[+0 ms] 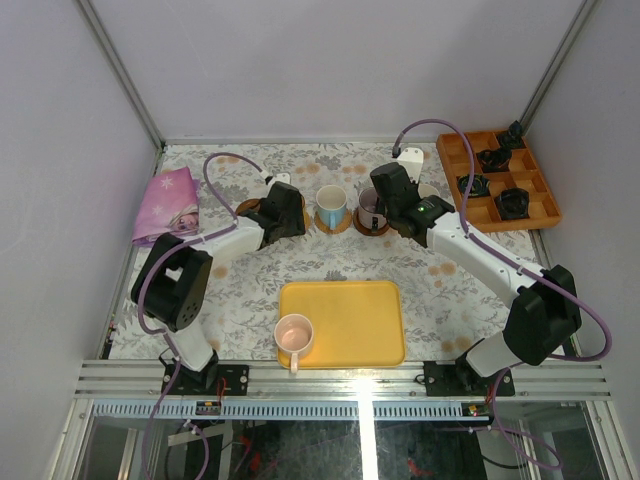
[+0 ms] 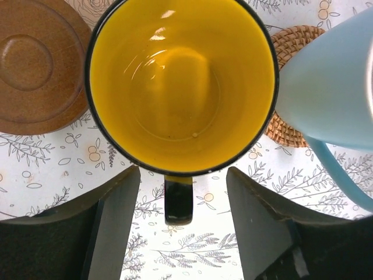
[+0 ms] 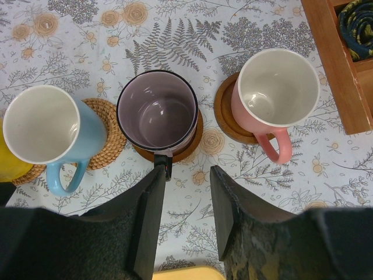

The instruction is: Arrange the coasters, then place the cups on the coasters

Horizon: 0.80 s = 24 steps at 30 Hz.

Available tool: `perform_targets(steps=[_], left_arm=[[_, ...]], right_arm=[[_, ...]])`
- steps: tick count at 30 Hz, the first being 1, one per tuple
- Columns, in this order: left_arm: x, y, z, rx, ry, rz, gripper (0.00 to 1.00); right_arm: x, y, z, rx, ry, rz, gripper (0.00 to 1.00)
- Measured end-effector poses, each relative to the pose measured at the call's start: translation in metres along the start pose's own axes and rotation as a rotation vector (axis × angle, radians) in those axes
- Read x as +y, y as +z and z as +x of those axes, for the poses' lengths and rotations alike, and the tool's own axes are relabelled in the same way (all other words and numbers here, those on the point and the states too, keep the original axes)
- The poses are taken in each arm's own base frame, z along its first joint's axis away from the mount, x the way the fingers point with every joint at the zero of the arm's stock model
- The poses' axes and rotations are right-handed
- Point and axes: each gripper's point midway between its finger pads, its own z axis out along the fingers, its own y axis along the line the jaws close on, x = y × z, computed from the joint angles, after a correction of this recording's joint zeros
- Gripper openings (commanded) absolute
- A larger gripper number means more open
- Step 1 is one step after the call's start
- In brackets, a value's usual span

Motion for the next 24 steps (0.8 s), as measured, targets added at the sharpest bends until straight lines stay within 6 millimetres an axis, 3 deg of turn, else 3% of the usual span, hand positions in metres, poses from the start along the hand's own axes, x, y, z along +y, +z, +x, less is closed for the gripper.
perform_targets(steps=[10, 17, 24], left_arm=[[-0.003, -0.036, -0.007, -0.02, -0.009, 0.057, 0.85], [-0.005, -0.091, -0.003, 0.005, 0.007, 0.139, 0.96], [-0.011, -0.156, 0.028, 0.071, 0.05, 0.229, 1.0]], right_arm=[[0.001, 0.0, 0.002, 0.007, -0.003, -0.005, 0.44], [0.0, 0.0, 0.003, 0.011, -0.008, -0.002, 0.44], [-0.003, -0.001, 0.004, 0.018, -0.032, 0.002, 0.47]])
